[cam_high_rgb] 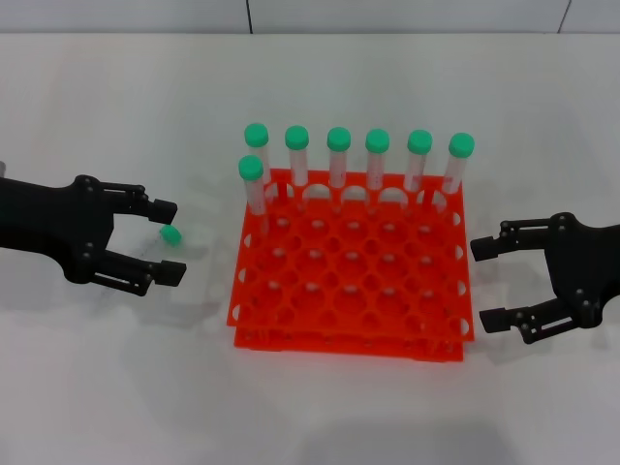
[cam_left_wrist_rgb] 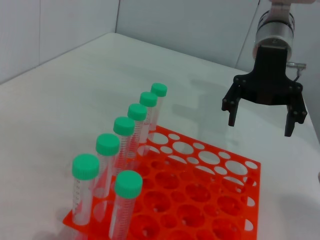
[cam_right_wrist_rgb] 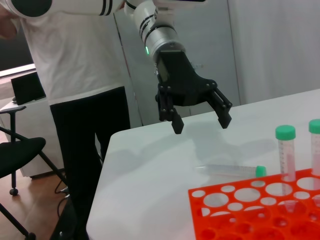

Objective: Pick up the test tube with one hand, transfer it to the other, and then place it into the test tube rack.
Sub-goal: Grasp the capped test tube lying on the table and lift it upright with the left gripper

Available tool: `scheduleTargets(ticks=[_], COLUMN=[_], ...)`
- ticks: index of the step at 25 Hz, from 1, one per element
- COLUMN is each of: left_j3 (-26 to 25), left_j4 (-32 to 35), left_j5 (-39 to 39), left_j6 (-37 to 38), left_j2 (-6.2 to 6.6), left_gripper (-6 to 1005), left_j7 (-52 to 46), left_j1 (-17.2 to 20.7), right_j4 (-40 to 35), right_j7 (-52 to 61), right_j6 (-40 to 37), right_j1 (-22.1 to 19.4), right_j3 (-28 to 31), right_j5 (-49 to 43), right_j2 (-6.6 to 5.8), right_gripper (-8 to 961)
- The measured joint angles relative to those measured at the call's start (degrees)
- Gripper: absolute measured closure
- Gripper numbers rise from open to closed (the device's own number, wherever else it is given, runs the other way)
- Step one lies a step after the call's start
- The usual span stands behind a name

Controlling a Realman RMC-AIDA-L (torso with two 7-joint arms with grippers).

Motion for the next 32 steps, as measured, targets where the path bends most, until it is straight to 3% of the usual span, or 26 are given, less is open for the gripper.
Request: scheduleTargets(ticks=[19,28,32], left_j3=[0.05,-0.06,0.21], left_j4=[1.17,19.32,26.13], left_j5=[-0.01,4.81,9.11], left_j6=[-0.28,2.84,4.1], left_j2=[-0.25,-3.42,-3.53], left_gripper=[139,145,148], left_j7=[-3.74,-26.95,-40.73], left_j1=[-0.28,2.26,1.79], right_j4=[0.0,-3.11,-4.18], right_j7=[-0.61,-1.31,-1.65], right_j6=[0.22,0.17,-0.15], right_j1=[-0.31,-2.9,-3.71], right_j3=[0.36,1.24,2.06], right_j5=[0.09,0.53,0.59], right_j2=[0.43,0.61,0.68], right_gripper=[96,96,96])
